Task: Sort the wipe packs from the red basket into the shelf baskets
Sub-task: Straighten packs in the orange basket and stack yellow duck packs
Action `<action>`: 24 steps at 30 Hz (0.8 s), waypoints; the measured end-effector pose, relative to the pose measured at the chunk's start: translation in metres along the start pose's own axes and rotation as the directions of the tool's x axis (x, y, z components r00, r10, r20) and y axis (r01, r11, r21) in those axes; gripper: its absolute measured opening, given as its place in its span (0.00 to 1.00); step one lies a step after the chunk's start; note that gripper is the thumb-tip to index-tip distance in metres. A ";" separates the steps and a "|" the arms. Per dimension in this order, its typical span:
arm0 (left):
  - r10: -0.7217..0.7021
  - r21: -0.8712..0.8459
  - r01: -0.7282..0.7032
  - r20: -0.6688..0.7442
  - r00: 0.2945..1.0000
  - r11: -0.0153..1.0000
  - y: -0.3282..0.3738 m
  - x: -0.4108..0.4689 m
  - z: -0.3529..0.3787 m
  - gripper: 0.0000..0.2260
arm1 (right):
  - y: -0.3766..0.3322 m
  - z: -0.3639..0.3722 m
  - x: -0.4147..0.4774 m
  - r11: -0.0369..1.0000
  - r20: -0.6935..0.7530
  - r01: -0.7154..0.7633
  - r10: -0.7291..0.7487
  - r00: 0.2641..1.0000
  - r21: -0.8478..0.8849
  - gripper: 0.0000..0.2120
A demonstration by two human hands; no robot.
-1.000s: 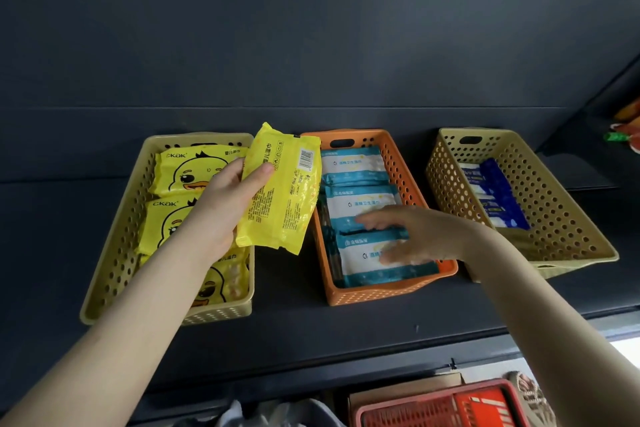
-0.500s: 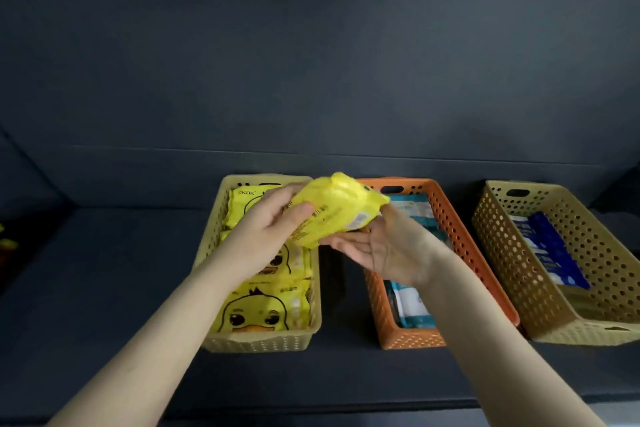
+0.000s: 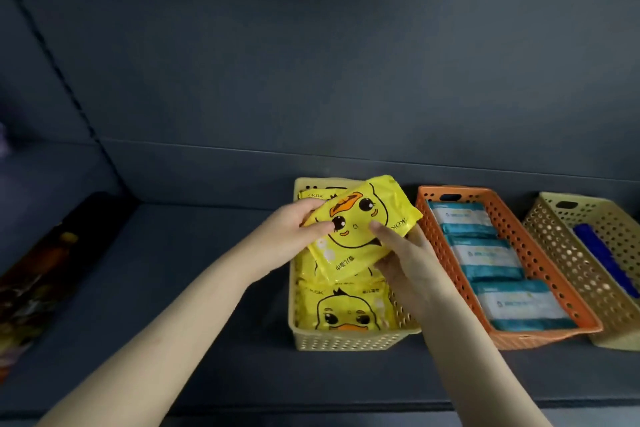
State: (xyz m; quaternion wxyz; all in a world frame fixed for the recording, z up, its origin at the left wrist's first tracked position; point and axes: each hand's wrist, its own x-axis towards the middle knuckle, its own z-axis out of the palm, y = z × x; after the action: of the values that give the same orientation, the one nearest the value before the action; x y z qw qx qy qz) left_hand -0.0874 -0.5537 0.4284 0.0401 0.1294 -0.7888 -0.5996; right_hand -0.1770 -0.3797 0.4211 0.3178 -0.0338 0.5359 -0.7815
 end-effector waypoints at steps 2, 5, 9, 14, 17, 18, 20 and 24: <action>-0.001 -0.013 0.002 0.040 0.999 1.000 -0.003 0.000 -0.007 0.13 | 0.002 0.000 -0.003 0.999 -0.053 -0.027 0.025 0.998 -0.040 0.21; 0.013 -0.031 -0.013 -0.012 1.000 0.999 -0.009 0.001 -0.003 0.15 | 0.005 -0.007 -0.006 0.988 -0.096 -0.149 0.145 0.985 -0.029 0.18; 0.061 -0.049 -0.058 0.049 0.997 0.997 -0.017 0.002 0.008 0.13 | 0.010 -0.007 -0.008 0.985 -0.152 -0.174 0.174 0.973 0.010 0.15; 0.169 0.098 -0.160 -0.097 0.981 0.982 -0.030 0.008 -0.006 0.13 | -0.040 -0.016 -0.009 0.741 0.062 0.191 -0.199 0.978 -0.644 0.12; 0.094 0.104 -0.069 -0.252 0.963 0.992 -0.044 0.015 -0.019 0.15 | -0.065 -0.014 0.005 0.267 0.269 0.243 0.065 0.961 -0.933 0.17; 0.073 0.101 -0.048 -0.256 0.964 0.994 -0.046 0.016 -0.021 0.16 | -0.066 -0.009 0.010 0.146 0.288 0.263 0.188 0.939 -0.954 0.19; 0.049 0.106 -0.027 -0.209 0.977 0.994 -0.048 0.018 -0.021 0.18 | -0.057 0.006 0.018 -0.009 0.285 0.315 0.402 0.870 -0.949 0.20; -0.040 0.105 0.041 -0.011 0.999 0.994 -0.049 0.020 -0.009 0.25 | -0.014 0.020 0.037 -0.146 0.254 0.416 0.600 0.758 -0.897 0.21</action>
State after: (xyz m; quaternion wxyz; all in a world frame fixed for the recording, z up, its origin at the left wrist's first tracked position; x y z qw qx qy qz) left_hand -0.0973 -0.5792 0.3822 0.0248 0.1499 -0.8164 -0.5572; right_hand -0.2048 -0.4125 0.4313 0.3974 -0.4780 0.7833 0.0037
